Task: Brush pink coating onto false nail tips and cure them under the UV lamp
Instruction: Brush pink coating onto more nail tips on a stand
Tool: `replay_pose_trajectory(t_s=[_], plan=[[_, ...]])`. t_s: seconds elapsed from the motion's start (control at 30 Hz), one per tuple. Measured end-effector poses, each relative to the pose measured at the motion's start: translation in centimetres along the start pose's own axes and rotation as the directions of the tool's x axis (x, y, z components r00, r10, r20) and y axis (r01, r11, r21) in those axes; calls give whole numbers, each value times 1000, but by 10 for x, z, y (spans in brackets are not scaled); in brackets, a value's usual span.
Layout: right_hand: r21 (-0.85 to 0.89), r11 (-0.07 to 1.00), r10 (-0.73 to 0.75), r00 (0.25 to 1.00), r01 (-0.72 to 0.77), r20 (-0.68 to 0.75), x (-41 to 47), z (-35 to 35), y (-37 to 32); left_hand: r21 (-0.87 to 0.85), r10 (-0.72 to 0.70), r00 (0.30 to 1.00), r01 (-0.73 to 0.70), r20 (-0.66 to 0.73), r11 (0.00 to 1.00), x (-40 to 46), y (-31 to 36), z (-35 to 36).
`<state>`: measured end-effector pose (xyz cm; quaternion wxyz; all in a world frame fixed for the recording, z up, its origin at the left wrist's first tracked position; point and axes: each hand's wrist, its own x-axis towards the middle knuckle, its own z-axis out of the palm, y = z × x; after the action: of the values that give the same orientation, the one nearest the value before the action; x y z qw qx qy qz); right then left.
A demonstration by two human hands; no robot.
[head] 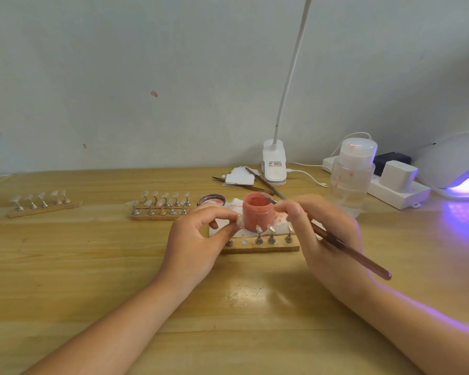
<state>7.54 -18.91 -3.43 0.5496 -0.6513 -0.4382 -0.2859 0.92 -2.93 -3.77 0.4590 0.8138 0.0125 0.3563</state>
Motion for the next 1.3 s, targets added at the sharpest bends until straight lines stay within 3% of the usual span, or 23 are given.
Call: replay_pose_trajectory(t_s=[0.63,1.3], plan=[[-46,993,-102,990,107,99,-13,8,4,1,8,1000,-8,7,1000,0,-2,0],[-27,998,-50,995,53,82,-13,7,0,-56,55,998,-54,26,997,0,-1,1]])
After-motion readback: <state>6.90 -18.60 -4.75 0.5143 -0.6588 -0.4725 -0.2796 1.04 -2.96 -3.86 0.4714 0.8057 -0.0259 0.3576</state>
